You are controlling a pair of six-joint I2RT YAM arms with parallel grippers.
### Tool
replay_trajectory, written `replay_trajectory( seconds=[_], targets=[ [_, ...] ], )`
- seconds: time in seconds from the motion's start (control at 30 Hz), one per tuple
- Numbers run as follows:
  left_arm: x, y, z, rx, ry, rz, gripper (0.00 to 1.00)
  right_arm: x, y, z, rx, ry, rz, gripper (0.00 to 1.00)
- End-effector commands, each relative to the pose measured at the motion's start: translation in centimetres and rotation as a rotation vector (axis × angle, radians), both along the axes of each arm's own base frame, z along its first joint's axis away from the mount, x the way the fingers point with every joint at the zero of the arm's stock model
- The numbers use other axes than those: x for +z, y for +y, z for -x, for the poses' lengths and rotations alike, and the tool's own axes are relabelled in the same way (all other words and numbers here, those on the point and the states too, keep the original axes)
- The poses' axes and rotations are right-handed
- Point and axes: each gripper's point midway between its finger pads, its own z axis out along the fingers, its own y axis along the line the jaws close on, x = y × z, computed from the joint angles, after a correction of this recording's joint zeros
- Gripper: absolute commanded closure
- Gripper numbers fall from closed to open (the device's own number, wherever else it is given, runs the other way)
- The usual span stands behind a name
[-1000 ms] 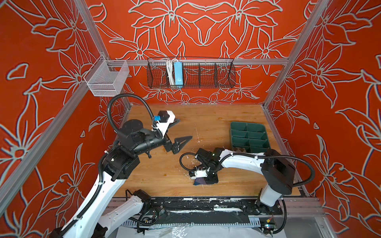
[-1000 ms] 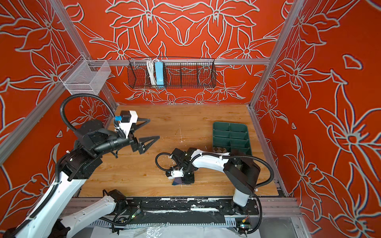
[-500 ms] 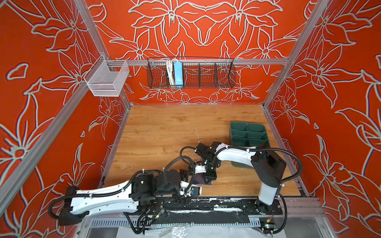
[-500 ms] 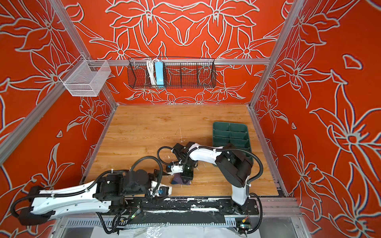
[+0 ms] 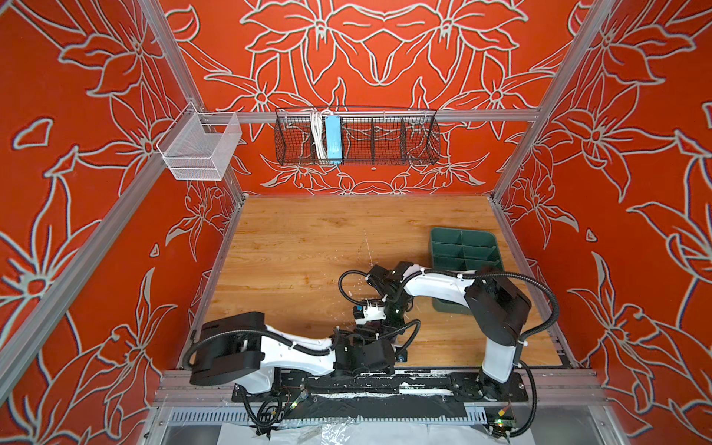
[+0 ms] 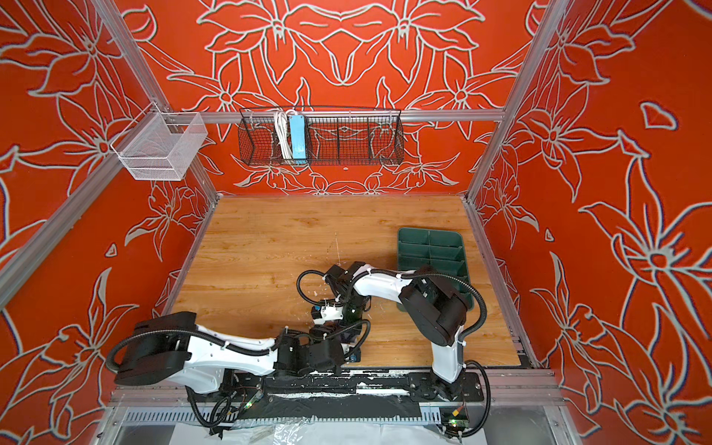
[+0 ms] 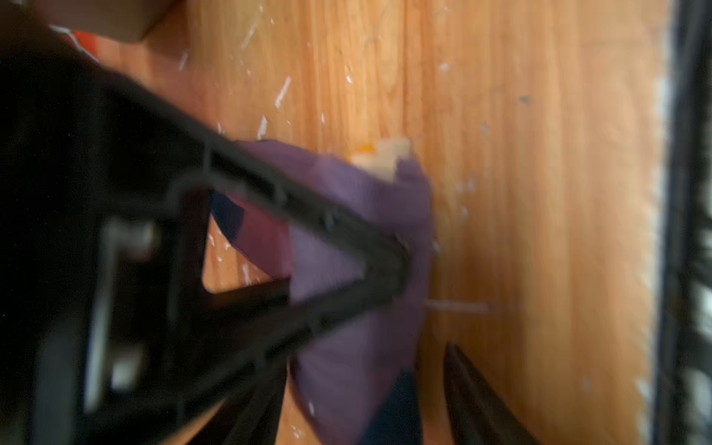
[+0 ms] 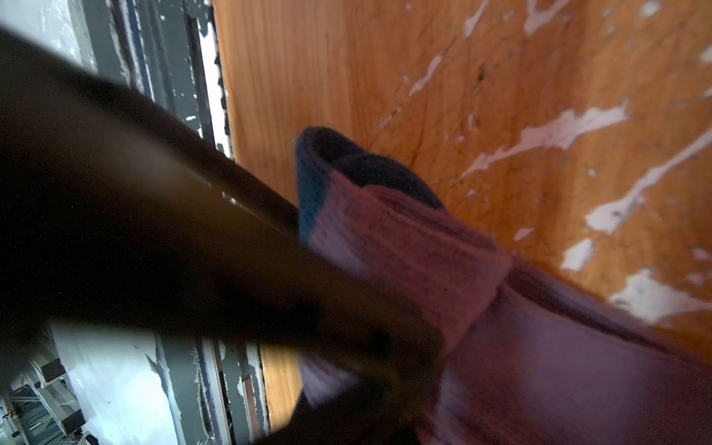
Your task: Roll the socks
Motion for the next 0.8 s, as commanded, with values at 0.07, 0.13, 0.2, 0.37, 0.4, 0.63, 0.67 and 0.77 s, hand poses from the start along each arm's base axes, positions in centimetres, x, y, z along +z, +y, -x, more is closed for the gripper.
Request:
replay_trajectory(
  seconds=[0.07,0.13,0.2,0.37,0.4,0.63,0.67,0.77],
  targets=[
    [-0.6,-0.2,-1.7,0.087,-0.088,-0.011,0.70,-0.8,-0.6,0.5,0.029,0.009,-0.006,0.93],
    [-0.9,-0.2,-1.3,0.080,-0.058,-0.020,0.89,-0.6,-0.6,0.4,0.026,-0.002,-0.015,0.90],
    [-1.1,-0.1,-0.6,0.064,-0.009,-0.035,1.00,-0.4,-0.8,-0.1,0.017,-0.037,-0.019,0.81],
    [-1.3,0.5,1.7,0.025,0.144,-0.096,1.00,1.1,-1.9,-2.4,-0.027,-0.201,-0.053,0.65],
    [-1.4,0.8,2.0,0.022,0.171,-0.122,1.00,1.8,-2.1,-3.1,-0.047,-0.242,-0.073,0.63],
    [-2.4,1.4,3.9,0.031,0.317,-0.229,1.00,8.7,-5.4,-10.8,-0.337,-0.615,-0.187,0.54],
    [-2.5,1.4,4.4,0.031,0.360,-0.246,1.00,10.1,-6.3,-12.1,-0.399,-0.675,-0.201,0.54],
    [-2.4,1.0,5.1,0.065,0.476,-0.266,1.00,13.8,-9.6,-15.3,-0.583,-0.880,-0.209,0.51]
  ],
)
